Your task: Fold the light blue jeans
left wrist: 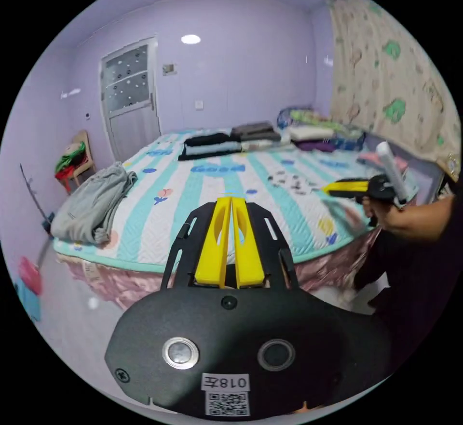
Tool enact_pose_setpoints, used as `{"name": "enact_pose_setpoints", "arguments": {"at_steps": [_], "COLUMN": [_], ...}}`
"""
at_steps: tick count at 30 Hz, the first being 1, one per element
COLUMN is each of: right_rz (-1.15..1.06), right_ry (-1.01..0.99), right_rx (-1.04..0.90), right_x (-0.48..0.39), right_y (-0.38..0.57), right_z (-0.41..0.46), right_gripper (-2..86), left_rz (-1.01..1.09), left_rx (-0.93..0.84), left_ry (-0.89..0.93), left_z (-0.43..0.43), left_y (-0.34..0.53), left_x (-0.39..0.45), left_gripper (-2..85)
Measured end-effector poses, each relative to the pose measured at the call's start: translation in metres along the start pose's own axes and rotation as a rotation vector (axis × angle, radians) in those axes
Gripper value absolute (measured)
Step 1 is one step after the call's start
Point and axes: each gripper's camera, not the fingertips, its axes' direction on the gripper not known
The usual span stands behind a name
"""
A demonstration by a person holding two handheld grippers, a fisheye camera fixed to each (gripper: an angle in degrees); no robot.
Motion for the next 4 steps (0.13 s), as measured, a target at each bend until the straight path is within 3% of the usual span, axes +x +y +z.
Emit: {"name": "enact_pose_setpoints", "arguments": {"at_steps": [4], "right_rz": [0.102], "right_ry": [-0.21], "right_rx": [-0.163], "right_x": [0.011], "right_y": [0.009], "right_z": [0.031], "right_gripper": [0.9], "left_rz": [0.025], "left_rx": [-0.103], "left_ry": [0.194], "left_z": [0.049], "left_y": [-0.075], "left_x": [0.035], "left_gripper": [-0.9]}}
